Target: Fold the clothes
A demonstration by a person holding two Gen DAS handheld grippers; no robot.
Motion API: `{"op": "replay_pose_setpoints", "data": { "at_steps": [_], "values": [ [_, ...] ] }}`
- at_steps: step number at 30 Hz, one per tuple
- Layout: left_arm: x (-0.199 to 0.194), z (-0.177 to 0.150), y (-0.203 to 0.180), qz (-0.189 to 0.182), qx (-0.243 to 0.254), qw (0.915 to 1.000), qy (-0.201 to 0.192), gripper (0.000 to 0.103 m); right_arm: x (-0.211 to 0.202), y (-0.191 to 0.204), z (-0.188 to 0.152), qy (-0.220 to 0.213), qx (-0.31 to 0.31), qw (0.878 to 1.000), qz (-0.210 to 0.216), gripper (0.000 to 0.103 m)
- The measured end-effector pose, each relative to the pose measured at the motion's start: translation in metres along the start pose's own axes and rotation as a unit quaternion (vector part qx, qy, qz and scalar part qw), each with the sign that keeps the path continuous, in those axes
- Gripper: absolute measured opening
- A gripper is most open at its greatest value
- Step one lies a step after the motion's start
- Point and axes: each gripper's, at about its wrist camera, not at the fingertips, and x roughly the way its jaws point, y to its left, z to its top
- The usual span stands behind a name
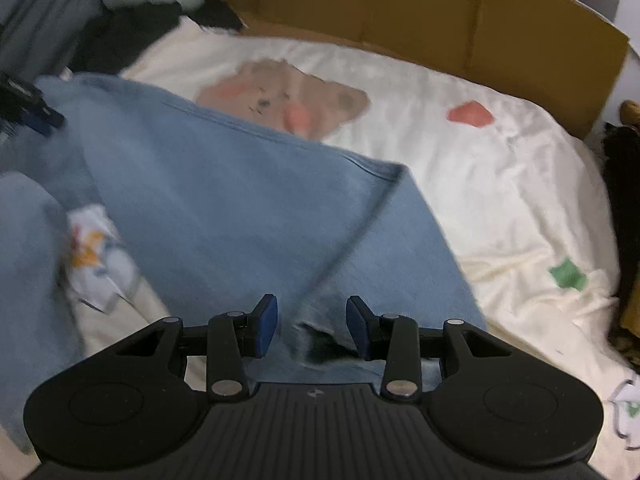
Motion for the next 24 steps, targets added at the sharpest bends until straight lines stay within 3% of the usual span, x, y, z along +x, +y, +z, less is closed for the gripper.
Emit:
{"op": "replay_pose_setpoints", "data": {
  "at_steps": [7, 9, 10, 11, 17, 24],
  "values": [
    [0.004, -0.002, -0.004, 0.000, 0.010, 0.9999, 0.005, 0.058, 0.002, 0.007, -0.010, 0.015, -0.053, 0.998, -0.008, 0.044],
    [0.005, -0.001, -0.005, -0.001, 0.010, 0.9999, 0.005, 0.058, 0.003, 0.008, -0.010, 0.017, -0.063, 0.998, -0.004, 0.035],
    [0.005, -0.001, -0.006, -0.001, 0.009, 0.9999, 0.005, 0.058, 0.004, 0.008, -0.010, 0.018, -0.068, 0.997, -0.002, 0.017],
    [0.005, 0.000, -0.007, -0.001, 0.011, 0.9999, 0.003, 0.058, 0.003, 0.008, -0.008, 0.018, -0.069, 0.997, -0.003, 0.011],
    [0.002, 0.004, -0.010, 0.000, 0.022, 0.9998, -0.001, 0.058, -0.024, -0.036, 0.014, -0.025, -0.012, 0.997, -0.073, 0.010],
    [0.001, 0.019, -0.004, -0.002, -0.003, 0.9999, -0.013, 0.058, -0.027, -0.104, 0.035, -0.039, 0.002, 0.990, -0.135, 0.010]
  ]
}}
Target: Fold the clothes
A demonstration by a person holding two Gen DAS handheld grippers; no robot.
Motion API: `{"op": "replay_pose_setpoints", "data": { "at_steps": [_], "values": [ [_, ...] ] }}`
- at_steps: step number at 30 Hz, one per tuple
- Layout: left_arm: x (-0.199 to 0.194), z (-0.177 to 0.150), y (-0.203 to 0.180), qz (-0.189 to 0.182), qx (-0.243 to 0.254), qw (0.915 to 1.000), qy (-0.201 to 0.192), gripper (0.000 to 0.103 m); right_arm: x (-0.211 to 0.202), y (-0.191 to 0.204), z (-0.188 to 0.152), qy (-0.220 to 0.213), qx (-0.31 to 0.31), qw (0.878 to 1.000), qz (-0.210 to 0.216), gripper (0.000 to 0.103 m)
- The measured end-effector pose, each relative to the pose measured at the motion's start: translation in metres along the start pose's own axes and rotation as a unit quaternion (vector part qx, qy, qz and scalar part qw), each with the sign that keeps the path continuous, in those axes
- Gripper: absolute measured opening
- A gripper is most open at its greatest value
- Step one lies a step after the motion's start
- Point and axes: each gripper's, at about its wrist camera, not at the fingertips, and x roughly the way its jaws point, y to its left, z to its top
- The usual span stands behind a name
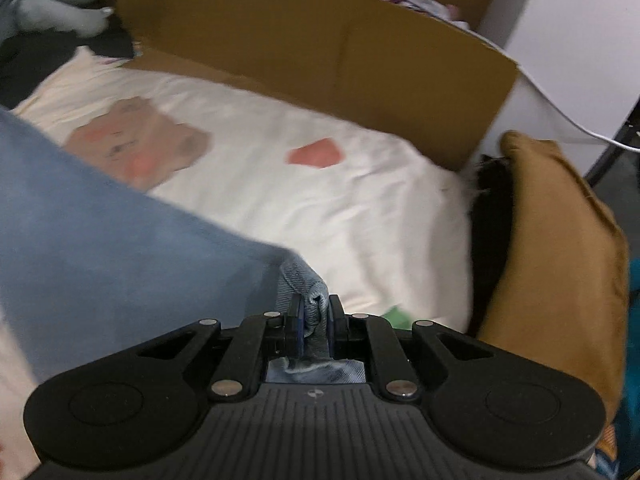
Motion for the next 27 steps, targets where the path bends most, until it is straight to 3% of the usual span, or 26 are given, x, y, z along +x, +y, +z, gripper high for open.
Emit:
{"op": "replay_pose_setpoints", "data": {
  "at_steps": [10, 14, 19, 24, 27],
  "values": [
    [0.010, 0.036, 0.002, -0.002, -0.026, 0.9996, -0.010, 0.058, 0.020, -0.041, 0.014, -0.007, 0.015, 1.000, -0.019, 0.010],
    [0.021, 0.057, 0.010, 0.003, -0.068, 0.9975, -0.022, 0.068, 0.020, -0.046, 0.022, -0.024, 0.011, 0.999, -0.034, 0.010],
    [0.042, 0.075, 0.031, -0.008, -0.149, 0.9885, -0.025, 0.070, 0.021, -0.053, 0.040, -0.046, -0.001, 0.998, -0.051, 0.010],
    [0.061, 0.082, 0.049, -0.018, -0.227, 0.9736, -0.017, 0.070, 0.034, -0.057, 0.056, -0.057, -0.018, 0.996, -0.061, 0.010],
    [0.065, 0.086, 0.049, -0.018, -0.233, 0.9719, -0.025, 0.069, 0.049, -0.062, 0.068, -0.058, -0.016, 0.996, -0.062, 0.010]
  ]
}}
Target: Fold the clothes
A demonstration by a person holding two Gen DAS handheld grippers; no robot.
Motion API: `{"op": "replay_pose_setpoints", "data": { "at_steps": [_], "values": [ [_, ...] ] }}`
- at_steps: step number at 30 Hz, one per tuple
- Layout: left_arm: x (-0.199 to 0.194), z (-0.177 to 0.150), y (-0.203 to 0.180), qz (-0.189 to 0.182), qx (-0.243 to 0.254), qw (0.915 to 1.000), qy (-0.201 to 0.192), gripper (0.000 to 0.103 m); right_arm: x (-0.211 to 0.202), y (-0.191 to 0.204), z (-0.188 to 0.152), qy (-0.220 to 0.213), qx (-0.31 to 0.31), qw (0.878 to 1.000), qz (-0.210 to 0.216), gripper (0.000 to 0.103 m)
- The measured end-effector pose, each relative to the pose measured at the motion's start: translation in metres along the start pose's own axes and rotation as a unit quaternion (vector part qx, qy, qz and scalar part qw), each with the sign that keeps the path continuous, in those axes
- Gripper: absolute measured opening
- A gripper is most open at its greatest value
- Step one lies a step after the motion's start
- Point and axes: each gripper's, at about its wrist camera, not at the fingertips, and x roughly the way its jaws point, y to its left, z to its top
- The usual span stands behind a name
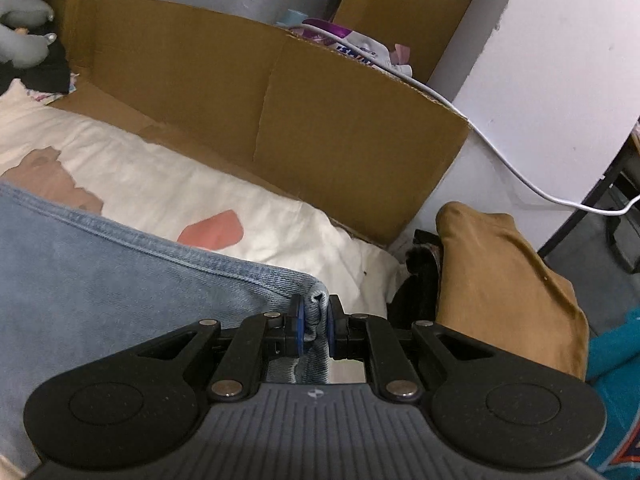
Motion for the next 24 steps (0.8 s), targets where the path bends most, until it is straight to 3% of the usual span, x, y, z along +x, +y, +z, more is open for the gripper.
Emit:
{"op": "replay_pose_setpoints", "data": {
  "at_steps": [9, 21, 23, 24],
  "values": [
    [0.007, -0.001, -0.014, -0.014, 0.033, 0.9992, -0.019, 0.066, 0.051, -0.010, 0.034, 0.009, -0.004, 1.000, -0.009, 0.010],
    [-0.007, -0.026, -0.022, -0.005, 0.163, 0.9861, -0.031, 0.066, 0.114, -0.001, 0.036, 0.064, 0.010, 0.998, -0.017, 0.010],
    [-0.002, -0.029, -0.028, 0.010, 0.181, 0.9827, -0.035, 0.066, 0.122, 0.002, 0.036, 0.068, 0.014, 0.997, -0.024, 0.014],
    [0.000, -0.030, -0.031, 0.023, 0.190, 0.9806, -0.041, 0.064, 0.125, 0.003, 0.035, 0.071, 0.019, 0.997, -0.028, 0.022]
  ]
}}
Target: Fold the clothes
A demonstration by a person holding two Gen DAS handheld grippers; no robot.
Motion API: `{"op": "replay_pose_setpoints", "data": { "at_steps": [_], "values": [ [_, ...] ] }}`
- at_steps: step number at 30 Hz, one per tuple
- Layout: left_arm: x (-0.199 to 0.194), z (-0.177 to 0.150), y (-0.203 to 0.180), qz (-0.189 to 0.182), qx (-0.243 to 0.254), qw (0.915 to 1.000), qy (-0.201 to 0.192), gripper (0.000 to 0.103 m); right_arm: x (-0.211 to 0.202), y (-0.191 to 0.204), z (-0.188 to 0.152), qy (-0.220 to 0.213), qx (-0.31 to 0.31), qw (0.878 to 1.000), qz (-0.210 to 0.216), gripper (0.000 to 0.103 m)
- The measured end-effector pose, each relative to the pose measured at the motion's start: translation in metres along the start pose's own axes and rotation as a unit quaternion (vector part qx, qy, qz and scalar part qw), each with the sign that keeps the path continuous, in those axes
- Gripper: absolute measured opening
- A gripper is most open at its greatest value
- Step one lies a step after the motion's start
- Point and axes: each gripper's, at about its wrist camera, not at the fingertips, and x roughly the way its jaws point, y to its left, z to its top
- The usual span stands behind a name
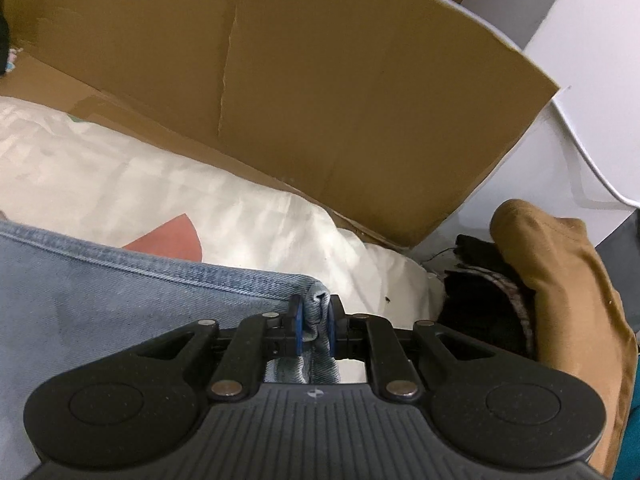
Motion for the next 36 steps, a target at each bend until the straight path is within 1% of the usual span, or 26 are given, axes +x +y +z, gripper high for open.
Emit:
{"op": "replay_pose_setpoints", "data": {
  "at_steps": [1, 3, 5, 8, 13, 15, 17, 20, 23, 25, 26, 27, 28, 31, 33, 35, 36],
  "values": [
    [0.004, 0.001, -0.002, 0.000, 0.000, 1.0000, -0.001, 0.064, 0.001, -0.001, -0.001, 0.005, 0.011, 1.000, -0.004, 0.031],
    [0.011, 0.002, -0.006, -0.005, 0.000, 1.0000, 0.000, 0.064, 0.001, -0.006, -0.005, 0.010, 0.035, 0.999, -0.007, 0.033],
    [0.017, 0.002, -0.013, -0.011, 0.011, 0.9999, 0.002, 0.064, -0.014, -0.017, -0.012, -0.004, 0.071, 0.997, 0.015, 0.037],
    [0.025, 0.001, -0.024, -0.017, 0.031, 0.9993, 0.006, 0.064, -0.037, -0.033, -0.024, -0.021, 0.112, 0.993, 0.037, 0.038],
    [0.040, 0.003, -0.029, -0.005, 0.028, 0.9995, 0.011, 0.064, -0.076, -0.055, -0.051, -0.040, 0.175, 0.982, 0.060, 0.038],
    [0.044, 0.005, -0.031, -0.004, 0.033, 0.9994, 0.013, 0.068, -0.085, -0.057, -0.060, -0.037, 0.175, 0.982, 0.060, 0.038],
    [0.048, 0.006, -0.034, -0.002, 0.041, 0.9990, 0.016, 0.069, -0.092, -0.055, -0.070, -0.033, 0.172, 0.982, 0.063, 0.038],
    [0.050, 0.008, -0.036, -0.004, 0.038, 0.9992, 0.014, 0.071, -0.099, -0.050, -0.092, -0.015, 0.192, 0.979, 0.070, 0.038],
    [0.048, 0.008, -0.042, -0.003, 0.029, 0.9995, 0.011, 0.068, -0.101, -0.044, -0.116, 0.017, 0.223, 0.972, 0.077, 0.038],
    [0.046, 0.008, -0.046, -0.002, 0.023, 0.9997, 0.008, 0.064, -0.101, -0.037, -0.130, 0.029, 0.225, 0.971, 0.077, 0.038],
    [0.042, 0.005, -0.045, -0.009, 0.021, 0.9997, 0.009, 0.059, -0.100, -0.034, -0.135, 0.033, 0.223, 0.971, 0.075, 0.039],
    [0.038, 0.002, -0.045, -0.017, 0.018, 0.9996, 0.010, 0.058, -0.097, -0.032, -0.140, 0.038, 0.229, 0.970, 0.072, 0.040],
    [0.034, -0.001, -0.045, -0.025, 0.015, 0.9995, 0.011, 0.058, -0.092, -0.031, -0.145, 0.047, 0.243, 0.966, 0.073, 0.042],
    [0.014, -0.008, -0.038, -0.036, 0.041, 0.9985, -0.004, 0.058, -0.079, -0.030, -0.156, 0.074, 0.278, 0.955, 0.079, 0.046],
    [0.001, -0.012, -0.033, -0.043, 0.058, 0.9973, -0.013, 0.060, -0.071, -0.032, -0.157, 0.079, 0.293, 0.949, 0.086, 0.048],
    [-0.021, -0.022, -0.014, -0.033, 0.043, 0.9981, -0.029, 0.060, -0.066, -0.036, -0.156, 0.073, 0.319, 0.940, 0.096, 0.050],
    [-0.026, -0.025, -0.006, -0.029, 0.033, 0.9986, -0.030, 0.060, -0.063, -0.038, -0.156, 0.069, 0.330, 0.936, 0.102, 0.051]
  ]
}}
